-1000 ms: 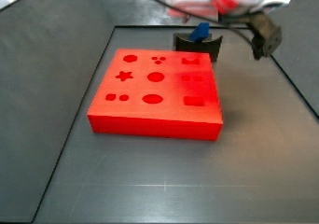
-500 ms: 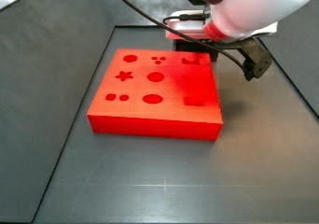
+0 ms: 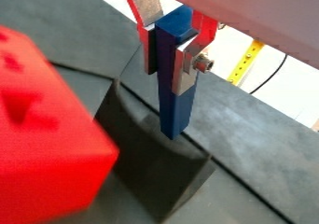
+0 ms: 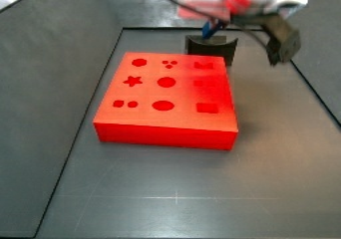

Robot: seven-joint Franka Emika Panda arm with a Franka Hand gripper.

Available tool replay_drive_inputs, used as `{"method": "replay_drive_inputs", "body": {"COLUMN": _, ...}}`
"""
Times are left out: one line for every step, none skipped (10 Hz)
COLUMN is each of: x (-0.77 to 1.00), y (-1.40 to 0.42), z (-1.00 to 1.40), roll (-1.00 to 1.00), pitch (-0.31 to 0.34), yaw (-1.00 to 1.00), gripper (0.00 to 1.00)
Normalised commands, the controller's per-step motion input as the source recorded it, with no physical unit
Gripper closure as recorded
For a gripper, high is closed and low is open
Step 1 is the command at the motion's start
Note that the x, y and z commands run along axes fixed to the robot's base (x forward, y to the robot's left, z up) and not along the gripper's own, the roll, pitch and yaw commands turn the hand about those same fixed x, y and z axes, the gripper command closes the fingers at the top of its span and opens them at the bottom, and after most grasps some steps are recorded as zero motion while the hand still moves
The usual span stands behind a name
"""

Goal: Pick up the rectangle object. Move up. Place the rectangle object on the fixture. Regrasp the rectangle object. Move to above the board. Insert the rectangle object.
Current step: Move to above the board.

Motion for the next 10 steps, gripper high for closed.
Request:
{"method": "replay_drive_inputs", "body": {"x": -0.09, "y": 0.00, "z": 1.00, "roll": -0.20, "pitch": 0.056, "yaw": -0.10, "gripper": 1.00}}
{"method": "replay_drive_inputs", "body": {"x": -0.09, "y": 0.00, "z": 1.00, "roll": -0.15, "pitch": 0.072, "yaw": -0.06, "gripper": 1.00}}
{"method": "replay_drive_inputs", "body": {"x": -0.09, "y": 0.01, "z": 1.00, "roll": -0.13, "pitch": 0.080, "yaw": -0.05, "gripper": 1.00}}
{"method": "replay_drive_inputs", "body": {"x": -0.09, "y": 0.00, "z": 1.00, "roll": -0.09, "pitch": 0.092, "yaw": -0.02, "gripper": 1.00}}
{"method": "replay_drive_inputs", "body": {"x": -0.09, "y": 0.00, "z": 1.00, "roll": -0.07, "pitch": 0.100, "yaw": 0.00, "gripper": 1.00}}
{"method": "replay_drive_inputs", "body": {"x": -0.08, "y": 0.00, "z": 1.00, "roll": -0.05, "pitch": 0.102, "yaw": 0.02, "gripper": 1.00}}
{"method": "replay_drive_inputs", "body": {"x": -0.08, "y": 0.00, "z": 1.00, "roll": -0.05, "pitch": 0.097, "yaw": 0.02, "gripper": 1.00}}
{"method": "replay_drive_inputs", "body": {"x": -0.07, "y": 0.00, "z": 1.00, "roll": -0.05, "pitch": 0.084, "yaw": 0.04, "gripper": 1.00}}
{"method": "replay_drive_inputs", "body": {"x": -0.07, "y": -0.01, "z": 1.00, "roll": -0.05, "pitch": 0.083, "yaw": 0.04, "gripper": 1.00}}
{"method": "replay_drive_inputs", "body": {"x": -0.05, "y": -0.01, "z": 0.86, "roll": -0.05, "pitch": 0.077, "yaw": 0.05, "gripper": 1.00}}
